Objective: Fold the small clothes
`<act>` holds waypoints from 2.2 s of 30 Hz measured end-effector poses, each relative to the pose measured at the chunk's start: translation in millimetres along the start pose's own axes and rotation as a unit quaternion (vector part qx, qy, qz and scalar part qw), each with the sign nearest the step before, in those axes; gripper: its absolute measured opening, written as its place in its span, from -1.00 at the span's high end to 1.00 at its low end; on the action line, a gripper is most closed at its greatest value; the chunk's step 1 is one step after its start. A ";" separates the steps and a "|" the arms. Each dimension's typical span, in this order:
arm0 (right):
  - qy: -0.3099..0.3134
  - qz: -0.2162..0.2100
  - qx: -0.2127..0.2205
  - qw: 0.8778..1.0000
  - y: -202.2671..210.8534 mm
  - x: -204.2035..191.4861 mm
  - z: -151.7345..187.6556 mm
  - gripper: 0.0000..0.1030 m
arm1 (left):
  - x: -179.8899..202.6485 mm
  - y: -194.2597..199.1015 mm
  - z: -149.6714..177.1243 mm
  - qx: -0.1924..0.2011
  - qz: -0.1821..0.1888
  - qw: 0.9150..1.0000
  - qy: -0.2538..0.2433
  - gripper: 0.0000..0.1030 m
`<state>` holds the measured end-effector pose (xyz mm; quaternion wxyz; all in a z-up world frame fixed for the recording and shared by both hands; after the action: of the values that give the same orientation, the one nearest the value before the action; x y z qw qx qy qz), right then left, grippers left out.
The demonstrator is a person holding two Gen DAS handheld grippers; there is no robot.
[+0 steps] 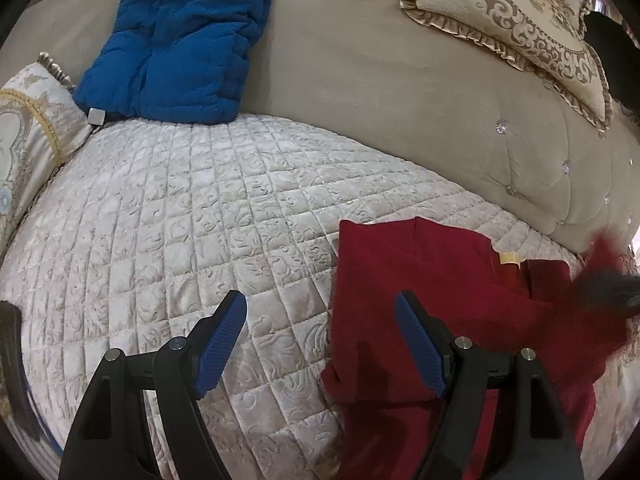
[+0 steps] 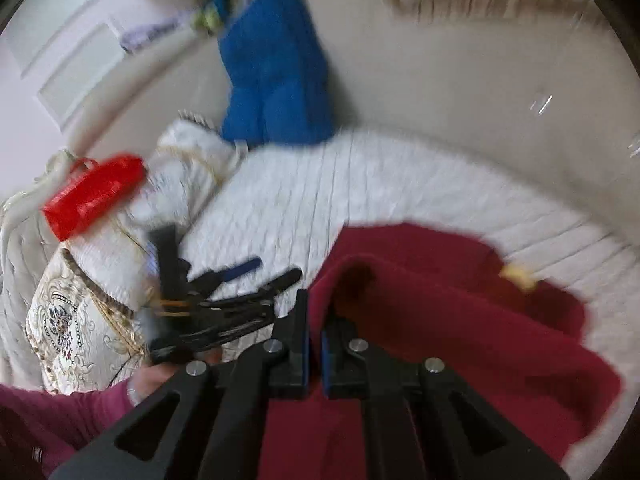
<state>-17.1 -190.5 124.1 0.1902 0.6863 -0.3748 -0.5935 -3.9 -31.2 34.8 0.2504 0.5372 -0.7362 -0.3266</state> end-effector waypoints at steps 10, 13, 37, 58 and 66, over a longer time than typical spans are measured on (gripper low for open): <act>-0.145 -0.051 0.038 0.987 -10.3 65.8 -14.9 -0.18 | 12.6 -9.0 -1.2 0.001 0.067 0.998 0.013 -0.12; -0.127 -0.033 0.104 0.986 56.7 77.7 3.6 -0.26 | 21.7 -12.9 0.9 0.000 0.084 0.996 0.017 -0.12; -0.152 0.207 0.134 0.957 152.2 188.6 155.1 0.42 | 71.0 -37.1 -1.8 -0.054 0.088 0.991 -0.089 1.00; -0.211 0.282 0.257 0.900 174.5 256.5 77.4 0.77 | 67.2 -36.3 -9.5 -0.039 0.121 0.990 -0.059 0.75; -0.261 0.238 0.271 0.895 197.4 243.5 117.9 -0.14 | 71.3 -21.3 -16.3 -0.012 0.175 0.984 -0.029 0.38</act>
<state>-183.5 -476.8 73.5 0.0278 0.4217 -0.7095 -0.5639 0.0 -107.2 30.9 0.2888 0.3874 -0.8219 -0.3016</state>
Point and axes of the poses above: each gripper's, at about its wrist camera, not at the fingertips, and y roughly against the way its jaws point, x to its right, z to its underside, the point moved 6 cm from there along -y, roughly the way its jaws point, and after that the axes turned 15 degrees about -y, right-handed, at the moved point
